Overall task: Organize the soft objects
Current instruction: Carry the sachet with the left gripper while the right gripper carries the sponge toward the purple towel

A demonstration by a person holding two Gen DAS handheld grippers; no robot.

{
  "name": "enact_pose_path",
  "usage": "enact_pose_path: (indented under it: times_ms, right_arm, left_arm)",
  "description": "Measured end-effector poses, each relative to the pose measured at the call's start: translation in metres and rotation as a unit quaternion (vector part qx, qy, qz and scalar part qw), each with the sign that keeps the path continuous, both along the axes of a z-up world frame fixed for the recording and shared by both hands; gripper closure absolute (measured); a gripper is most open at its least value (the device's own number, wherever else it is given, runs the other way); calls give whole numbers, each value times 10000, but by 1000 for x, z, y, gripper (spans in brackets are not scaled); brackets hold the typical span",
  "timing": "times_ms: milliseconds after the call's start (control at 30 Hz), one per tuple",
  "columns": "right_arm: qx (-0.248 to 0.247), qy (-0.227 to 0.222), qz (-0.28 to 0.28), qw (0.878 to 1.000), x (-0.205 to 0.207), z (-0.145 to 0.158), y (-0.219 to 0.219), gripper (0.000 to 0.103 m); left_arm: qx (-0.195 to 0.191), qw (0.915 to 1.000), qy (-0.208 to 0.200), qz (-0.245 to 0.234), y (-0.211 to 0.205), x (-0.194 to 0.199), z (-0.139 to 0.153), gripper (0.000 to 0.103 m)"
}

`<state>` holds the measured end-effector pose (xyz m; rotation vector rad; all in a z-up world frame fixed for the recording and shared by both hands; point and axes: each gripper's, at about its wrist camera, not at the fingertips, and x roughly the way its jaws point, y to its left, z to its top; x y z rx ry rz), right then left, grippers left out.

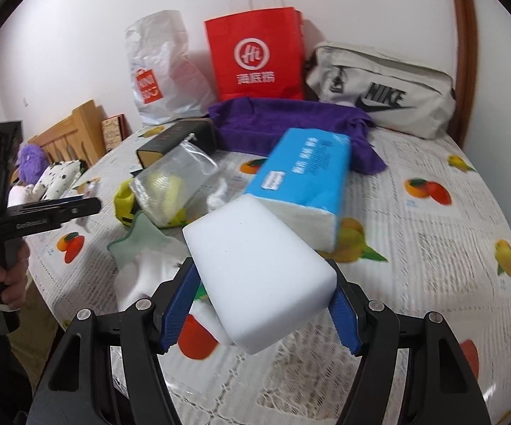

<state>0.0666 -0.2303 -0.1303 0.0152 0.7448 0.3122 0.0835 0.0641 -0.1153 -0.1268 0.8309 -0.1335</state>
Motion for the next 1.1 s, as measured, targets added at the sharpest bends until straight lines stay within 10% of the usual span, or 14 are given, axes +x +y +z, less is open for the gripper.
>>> enact_pose_path:
  times_ms: [700,1100]
  right_arm:
    - [89,535,-390,9978,19,-38,-14,34]
    - [128,103,-245,9996,15,7,-15,34]
  left_arm:
    - [-139,9979,606,176,10,26,-38,56]
    - [-163,9984,500,192,22,33,-16,57]
